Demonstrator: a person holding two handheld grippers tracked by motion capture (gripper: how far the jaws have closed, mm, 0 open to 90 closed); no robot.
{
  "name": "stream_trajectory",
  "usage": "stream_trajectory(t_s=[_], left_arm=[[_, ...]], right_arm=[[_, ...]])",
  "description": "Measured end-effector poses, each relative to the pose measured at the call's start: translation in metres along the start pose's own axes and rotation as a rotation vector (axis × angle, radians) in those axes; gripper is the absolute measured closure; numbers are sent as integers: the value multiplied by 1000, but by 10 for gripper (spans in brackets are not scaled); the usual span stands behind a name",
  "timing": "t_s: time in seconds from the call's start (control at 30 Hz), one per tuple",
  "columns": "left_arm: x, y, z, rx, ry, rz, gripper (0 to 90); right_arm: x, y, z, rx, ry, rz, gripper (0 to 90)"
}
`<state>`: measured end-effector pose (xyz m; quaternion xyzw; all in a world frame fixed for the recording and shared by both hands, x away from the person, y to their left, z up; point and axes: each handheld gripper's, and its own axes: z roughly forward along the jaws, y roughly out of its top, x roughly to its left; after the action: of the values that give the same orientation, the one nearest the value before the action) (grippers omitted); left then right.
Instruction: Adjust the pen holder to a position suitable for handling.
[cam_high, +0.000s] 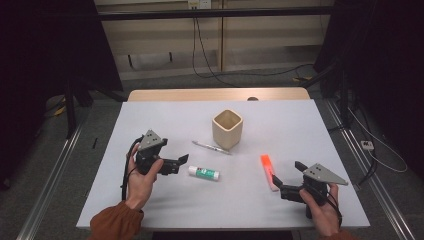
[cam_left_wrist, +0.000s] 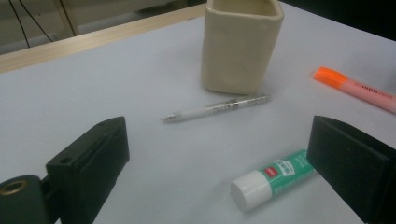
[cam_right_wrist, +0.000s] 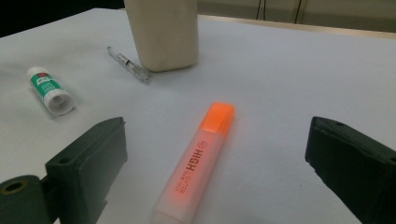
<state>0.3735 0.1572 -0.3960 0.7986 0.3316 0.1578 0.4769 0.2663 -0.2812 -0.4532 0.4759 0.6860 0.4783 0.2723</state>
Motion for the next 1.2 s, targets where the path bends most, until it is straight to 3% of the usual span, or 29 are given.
stream_trajectory(t_s=[0.2,0.3,0.4,0.5,0.73,0.93,1.0,1.07,1.2], left_arm=[[-1,-13,-11,-11,26,-21,59],[1,-22,-16,-18,17,-48,59],[-2,-28,-23,-20,27,-23,62],[-4,-33,-30,-25,17,-20,61],[-5,-50,-43,-26,54,-23,60],[-3,-58,-46,-23,50,-86,61],[-6,-59,-48,-16,58,-71,61],[-8,-59,-50,-10,76,-20,60],[-4,-61,-51,-29,80,-68,60]], right_arm=[[1,0,1,3,0,-4,54],[1,0,1,3,2,-6,54],[1,0,1,2,2,-8,53],[1,0,1,3,2,-7,53],[1,0,1,10,12,-15,50],[2,1,0,10,22,-21,49],[2,1,-1,5,19,-15,49],[2,1,-1,4,20,-16,54],[5,2,-1,-12,38,-50,71]])
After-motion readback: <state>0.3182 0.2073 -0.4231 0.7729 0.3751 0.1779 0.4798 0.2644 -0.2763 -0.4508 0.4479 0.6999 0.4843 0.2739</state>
